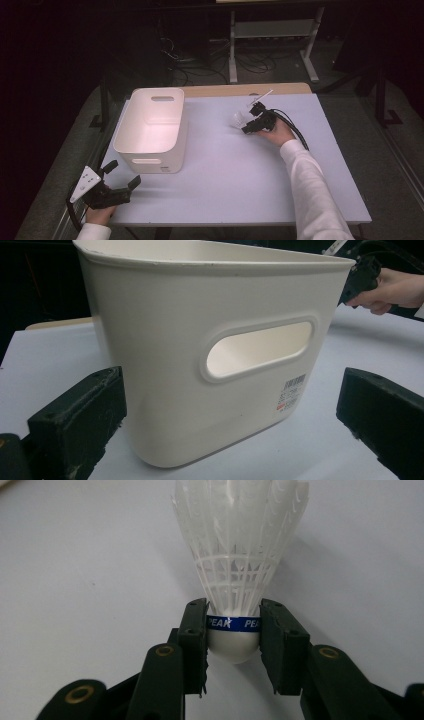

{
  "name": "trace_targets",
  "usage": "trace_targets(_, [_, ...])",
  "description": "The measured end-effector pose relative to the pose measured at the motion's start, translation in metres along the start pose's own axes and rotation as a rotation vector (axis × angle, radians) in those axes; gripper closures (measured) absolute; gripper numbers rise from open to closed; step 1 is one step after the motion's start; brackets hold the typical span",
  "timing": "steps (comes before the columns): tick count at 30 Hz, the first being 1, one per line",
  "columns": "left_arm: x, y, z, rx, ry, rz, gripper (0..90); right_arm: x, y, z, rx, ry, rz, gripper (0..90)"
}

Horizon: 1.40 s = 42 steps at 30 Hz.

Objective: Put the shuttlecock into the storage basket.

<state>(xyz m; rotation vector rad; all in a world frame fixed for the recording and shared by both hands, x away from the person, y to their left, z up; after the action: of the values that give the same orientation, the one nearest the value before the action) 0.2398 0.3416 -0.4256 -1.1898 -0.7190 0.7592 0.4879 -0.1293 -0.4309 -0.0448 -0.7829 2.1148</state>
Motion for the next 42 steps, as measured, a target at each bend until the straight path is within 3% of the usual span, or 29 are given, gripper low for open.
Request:
trace_targets(17, [-0.001,0.0,-0.001,-0.002,0.006,0.0,0.0,0.029,-0.018,0.031,-0.044,-0.007,0.08,63.7])
trace_targets(42, [-0.001,0.0,-0.002,-0.002,0.007,0.003,0.0,0.056,-0.032,0.054,-0.108,-0.035,0.098,63.7])
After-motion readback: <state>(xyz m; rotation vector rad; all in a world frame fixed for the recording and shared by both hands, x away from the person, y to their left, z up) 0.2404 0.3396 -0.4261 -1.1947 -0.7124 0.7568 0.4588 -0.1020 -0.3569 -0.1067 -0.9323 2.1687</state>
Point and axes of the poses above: each handheld gripper's, and its own axes: z roughly backward along the jaws, y roughly out of its underside, x roughly to its left, the point moved 1 cm from there along -z, roughly forward along the jaws, and after that the axes turned 9 degrees about -z, right-handed, at the moved point
